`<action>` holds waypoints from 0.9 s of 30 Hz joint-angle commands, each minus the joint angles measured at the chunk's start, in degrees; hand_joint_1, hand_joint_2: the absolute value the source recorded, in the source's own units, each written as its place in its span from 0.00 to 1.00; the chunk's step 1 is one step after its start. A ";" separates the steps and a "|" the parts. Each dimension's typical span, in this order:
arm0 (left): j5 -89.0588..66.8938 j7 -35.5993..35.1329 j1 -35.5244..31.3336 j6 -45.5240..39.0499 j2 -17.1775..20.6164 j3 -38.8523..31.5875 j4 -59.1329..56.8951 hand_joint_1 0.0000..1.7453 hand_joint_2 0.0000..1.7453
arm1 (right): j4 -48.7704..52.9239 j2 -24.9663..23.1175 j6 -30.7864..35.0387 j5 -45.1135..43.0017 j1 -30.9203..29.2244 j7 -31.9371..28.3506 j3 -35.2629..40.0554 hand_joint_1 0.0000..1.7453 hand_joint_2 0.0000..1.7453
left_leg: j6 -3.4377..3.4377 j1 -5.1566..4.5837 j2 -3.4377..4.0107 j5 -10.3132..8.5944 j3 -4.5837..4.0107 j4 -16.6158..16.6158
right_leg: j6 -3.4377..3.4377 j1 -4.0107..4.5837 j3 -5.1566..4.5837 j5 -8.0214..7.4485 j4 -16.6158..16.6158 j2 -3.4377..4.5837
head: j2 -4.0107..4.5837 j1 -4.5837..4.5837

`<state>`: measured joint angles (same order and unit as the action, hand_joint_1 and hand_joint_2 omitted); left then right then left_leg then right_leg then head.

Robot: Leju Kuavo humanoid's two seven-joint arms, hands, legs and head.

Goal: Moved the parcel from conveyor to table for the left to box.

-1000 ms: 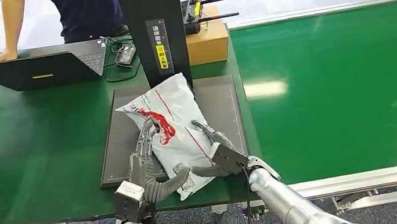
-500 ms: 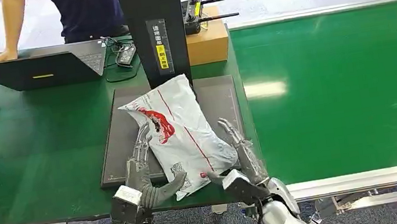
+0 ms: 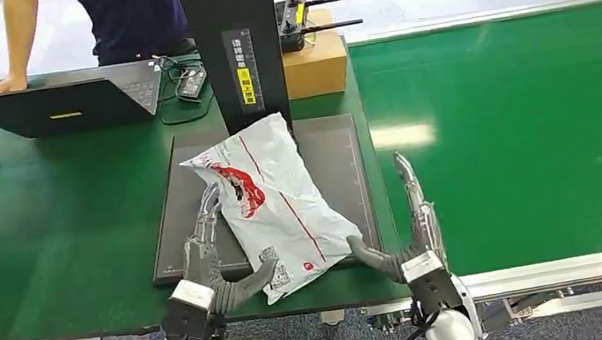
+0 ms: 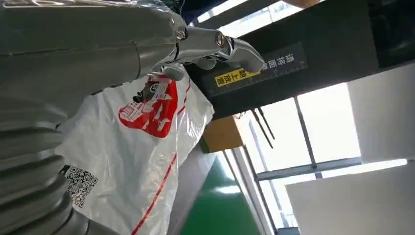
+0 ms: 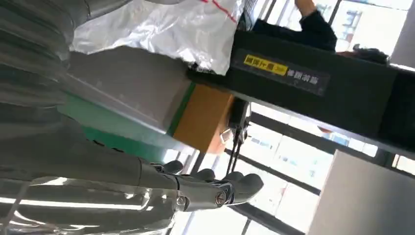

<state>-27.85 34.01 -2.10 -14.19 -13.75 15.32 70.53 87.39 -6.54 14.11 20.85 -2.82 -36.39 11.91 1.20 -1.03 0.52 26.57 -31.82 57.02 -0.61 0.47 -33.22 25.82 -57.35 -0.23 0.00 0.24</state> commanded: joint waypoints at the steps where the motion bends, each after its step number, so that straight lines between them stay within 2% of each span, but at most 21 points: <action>1: -4.15 -0.76 -4.09 -0.64 2.24 -1.66 -3.72 0.00 1.00 | 3.11 -2.21 -7.49 -4.27 3.66 -1.80 -5.42 0.00 1.00 | -0.14 0.04 -0.14 -0.04 0.07 -0.07 | 0.06 0.01 0.10 0.00 0.07 -0.09 | 0.00 0.00; 15: -13.40 -1.83 -16.79 -1.12 4.22 -0.32 -16.25 0.00 1.00 | 4.90 -3.37 -12.28 -4.27 4.38 -3.52 -6.44 0.00 1.00 | -0.19 0.05 -0.16 -0.09 0.11 -0.09 | 0.06 0.02 0.14 -0.04 0.09 -0.10 | 0.00 0.02; 27: -20.61 -2.84 -28.59 4.20 4.23 8.65 -30.72 0.00 1.00 | 4.31 -1.85 -11.99 -5.11 4.47 -3.03 -6.54 0.00 1.00 | -0.18 0.06 -0.26 -0.12 0.10 -0.10 | 0.08 0.02 0.17 -0.05 0.13 -0.20 | 0.00 0.00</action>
<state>-46.71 31.65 -21.67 -12.70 -11.04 17.20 54.20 93.20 -9.01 2.19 16.65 1.53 -39.58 6.69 1.18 -1.03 0.53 26.54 -31.79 57.02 -0.61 0.46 -33.21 25.79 -57.35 -0.23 0.00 0.24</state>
